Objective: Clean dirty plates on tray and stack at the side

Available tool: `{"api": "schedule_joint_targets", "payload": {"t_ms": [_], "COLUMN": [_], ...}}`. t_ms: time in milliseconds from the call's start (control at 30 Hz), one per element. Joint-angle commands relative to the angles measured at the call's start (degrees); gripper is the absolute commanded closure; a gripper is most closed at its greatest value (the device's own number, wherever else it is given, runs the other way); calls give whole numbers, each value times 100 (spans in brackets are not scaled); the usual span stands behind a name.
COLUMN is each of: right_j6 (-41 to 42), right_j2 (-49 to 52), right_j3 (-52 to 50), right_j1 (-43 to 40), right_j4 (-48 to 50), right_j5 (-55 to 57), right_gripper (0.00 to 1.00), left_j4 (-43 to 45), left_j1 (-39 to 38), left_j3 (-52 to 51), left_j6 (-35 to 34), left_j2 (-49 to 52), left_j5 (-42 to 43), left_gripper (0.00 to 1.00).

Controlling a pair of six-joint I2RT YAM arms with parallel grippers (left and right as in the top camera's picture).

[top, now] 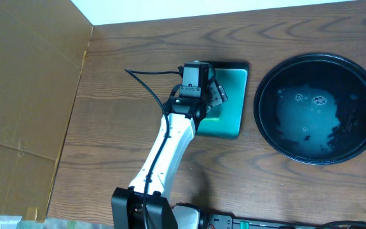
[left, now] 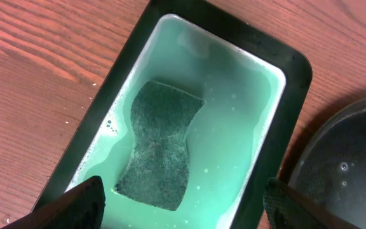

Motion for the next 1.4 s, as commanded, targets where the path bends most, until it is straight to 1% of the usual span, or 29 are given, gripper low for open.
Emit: {"api": "schedule_joint_targets", "payload": {"t_ms": [0,267,400,467,567,633,733,1000,1200,1267,1367], "right_j6": [-92,-92,-92,-92,-92,-92,-92,-92,-92,-92,-92], "right_j2": [-44,-44,-44,-44,-44,-44,-44,-44,-44,-44,-44], "right_j3": [-26,-26,-26,-26,-26,-26,-26,-26,-26,-26,-26], "right_j1": [48,48,48,48,48,48,48,48,48,48,48], "right_j4": [-7,-7,-7,-7,-7,-7,-7,-7,-7,-7,-7], "right_j5": [-63,-66,-63,-63,-66,-63,-63,-63,-66,-63,-63], "right_gripper": [1,1,1,1,1,1,1,1,1,1,1], "left_j4": [2,4,-280,-476,-717,-813,-686,92,157,133,138], "left_j1": [20,20,20,20,17,20,20,20,20,20,20], "left_j3": [28,28,28,28,0,-162,-503,-1792,-2577,-2791,-3040], "left_j6": [35,35,39,199,656,942,1224,1812,2144,2258,2275], "left_j2": [-9,-7,-7,-15,-155,-487,-1054,-3235,-4892,-5322,-5713], "left_j5": [-28,-31,-31,-31,-26,-26,-26,0,0,0,31], "left_gripper": [20,20,19,20,20,20,20,20,20,20,19]}}
